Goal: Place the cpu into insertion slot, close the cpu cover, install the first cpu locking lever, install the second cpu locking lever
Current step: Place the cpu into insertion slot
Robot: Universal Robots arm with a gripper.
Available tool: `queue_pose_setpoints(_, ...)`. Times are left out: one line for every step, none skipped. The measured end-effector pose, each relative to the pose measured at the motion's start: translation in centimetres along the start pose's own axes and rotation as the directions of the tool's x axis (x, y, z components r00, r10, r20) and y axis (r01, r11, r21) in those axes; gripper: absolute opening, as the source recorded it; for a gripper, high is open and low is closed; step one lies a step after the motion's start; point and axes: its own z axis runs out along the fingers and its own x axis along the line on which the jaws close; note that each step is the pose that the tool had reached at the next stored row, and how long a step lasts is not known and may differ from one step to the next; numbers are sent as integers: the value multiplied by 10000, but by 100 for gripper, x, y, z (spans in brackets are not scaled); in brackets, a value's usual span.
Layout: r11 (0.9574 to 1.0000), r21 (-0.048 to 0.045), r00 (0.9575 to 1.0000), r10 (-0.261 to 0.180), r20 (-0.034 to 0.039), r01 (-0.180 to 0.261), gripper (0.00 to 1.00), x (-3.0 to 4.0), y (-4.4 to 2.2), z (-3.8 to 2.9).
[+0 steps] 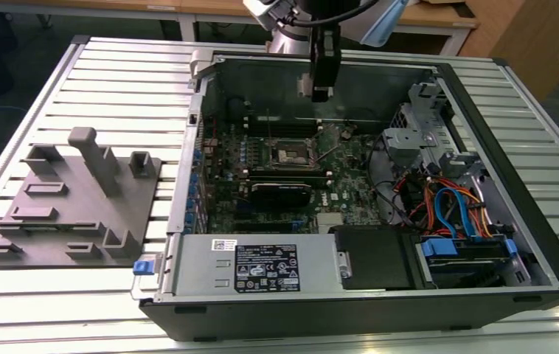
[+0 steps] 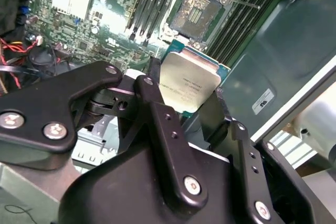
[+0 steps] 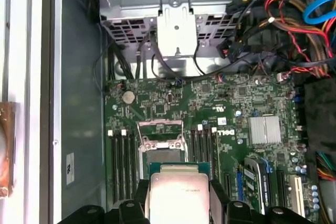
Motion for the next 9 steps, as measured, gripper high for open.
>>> queue_pose_setpoints(10000,4,10000,-85,-26,85,54,0,-5,14)
queue_pose_setpoints(9998,8,9998,-212,-47,212,54,-1,-6,25)
queue_pose_setpoints(9993,12,9993,-363,-71,363,54,-1,-7,35)
queue_pose_setpoints(9985,16,9984,-550,-101,551,54,-1,-8,47)
queue_pose_setpoints(9975,18,9974,-702,-136,702,54,-2,-9,59)
queue_pose_setpoints(9966,22,9964,-824,-180,824,54,-2,-10,69)
queue_pose_setpoints(9961,21,9959,-878,-209,878,54,-1,-11,82)
queue_pose_setpoints(9961,25,9959,-882,-219,883,54,-1,-13,96)
queue_pose_setpoints(9961,25,9958,-882,-229,883,54,-2,-14,112)
